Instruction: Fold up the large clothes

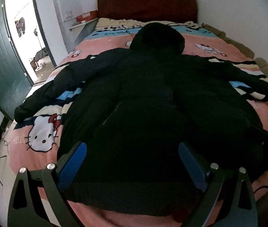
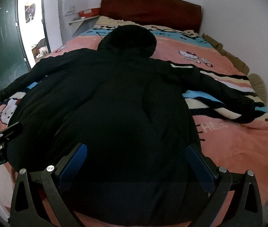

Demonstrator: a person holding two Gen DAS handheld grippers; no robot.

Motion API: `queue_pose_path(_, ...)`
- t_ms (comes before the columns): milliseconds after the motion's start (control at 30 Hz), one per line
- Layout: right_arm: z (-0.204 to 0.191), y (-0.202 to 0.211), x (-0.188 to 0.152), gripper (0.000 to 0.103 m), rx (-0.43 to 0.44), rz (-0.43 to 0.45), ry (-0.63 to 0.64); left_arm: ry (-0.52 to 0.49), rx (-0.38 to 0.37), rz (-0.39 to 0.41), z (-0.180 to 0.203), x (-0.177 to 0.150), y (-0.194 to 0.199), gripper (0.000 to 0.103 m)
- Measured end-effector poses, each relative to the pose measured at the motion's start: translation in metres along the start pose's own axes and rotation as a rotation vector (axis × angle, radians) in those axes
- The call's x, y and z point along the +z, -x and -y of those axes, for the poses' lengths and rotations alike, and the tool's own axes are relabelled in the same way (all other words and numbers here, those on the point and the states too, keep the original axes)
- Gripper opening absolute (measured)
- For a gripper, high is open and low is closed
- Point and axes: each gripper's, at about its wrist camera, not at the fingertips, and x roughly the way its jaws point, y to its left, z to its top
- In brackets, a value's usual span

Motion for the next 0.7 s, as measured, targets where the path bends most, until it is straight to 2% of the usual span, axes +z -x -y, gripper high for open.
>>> queue_pose_path(133,0.013,-0.007,0.005,0.102,-0.030,0.000,-0.011,-0.003,0.005,-0.013,0.001,0.005,-0.011,0.099)
queue_pose_path(367,0.069,-0.025,0.019,0.102,-0.077,-0.020,-0.128,0.020,-0.008,-0.037,-0.005,0.016,-0.035,0.099)
queue_pose_path(433,0.093,-0.031,0.023,0.102,-0.101,-0.023,-0.175,0.030,-0.009,-0.046,-0.008,0.021,-0.044,0.099)
queue_pose_path(600,0.175,-0.050,0.033,0.103,-0.103,-0.017,-0.393,0.021,0.007,-0.054,-0.015,0.034,-0.063,0.099)
queue_pose_path(700,0.228,-0.063,0.042,0.102,-0.158,0.003,-0.491,0.026,0.007,-0.053,-0.019,0.042,-0.072,0.099)
